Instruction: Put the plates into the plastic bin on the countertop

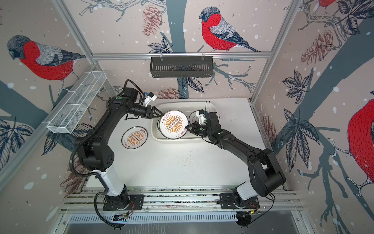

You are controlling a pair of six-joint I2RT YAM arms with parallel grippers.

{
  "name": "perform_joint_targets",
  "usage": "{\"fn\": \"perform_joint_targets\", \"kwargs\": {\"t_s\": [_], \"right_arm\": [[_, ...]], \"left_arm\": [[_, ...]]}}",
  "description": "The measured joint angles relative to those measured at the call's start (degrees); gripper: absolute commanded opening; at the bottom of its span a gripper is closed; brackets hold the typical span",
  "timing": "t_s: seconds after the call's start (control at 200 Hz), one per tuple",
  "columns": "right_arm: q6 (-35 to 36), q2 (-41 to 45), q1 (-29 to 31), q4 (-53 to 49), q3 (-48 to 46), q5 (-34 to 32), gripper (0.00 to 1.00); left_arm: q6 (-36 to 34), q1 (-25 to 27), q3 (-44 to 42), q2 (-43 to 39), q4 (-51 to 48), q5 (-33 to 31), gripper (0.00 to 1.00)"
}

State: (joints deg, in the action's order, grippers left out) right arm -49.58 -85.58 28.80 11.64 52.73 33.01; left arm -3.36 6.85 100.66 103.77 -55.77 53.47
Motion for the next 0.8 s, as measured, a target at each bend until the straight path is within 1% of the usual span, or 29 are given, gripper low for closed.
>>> {"fn": "perform_joint_targets", "kwargs": {"t_s": [0.13,0.27,0.515,0.705,0.795], "right_arm": [[0.0,0.0,0.0,0.9,0.1,0.1,0.01],[0.0,0.6,0.0,0.8,0.1,0.2,0.01],[0.0,1.9,-0.1,0.8,0.1,0.3,0.01],[0.0,2.1,-0.1,0.9,-0.4,0.3,0.01],[-0.2,2.2,-0.1,0.9,-0.6,0.3,0.01]], "left_arm": [[0.4,0.0,-0.9,-0.5,1.0,-0.3,0.59],[1.8,0.1,-2.5,-2.5,3.4,-2.6,0.58],[2.5,0.4,-3.0,-2.0,4.5,-2.1,0.58],[2.4,1.1,-4.0,-1.6,4.5,-0.2,0.52],[2.7,1.2,-4.4,-1.5,4.5,1.1,0.46]]}}
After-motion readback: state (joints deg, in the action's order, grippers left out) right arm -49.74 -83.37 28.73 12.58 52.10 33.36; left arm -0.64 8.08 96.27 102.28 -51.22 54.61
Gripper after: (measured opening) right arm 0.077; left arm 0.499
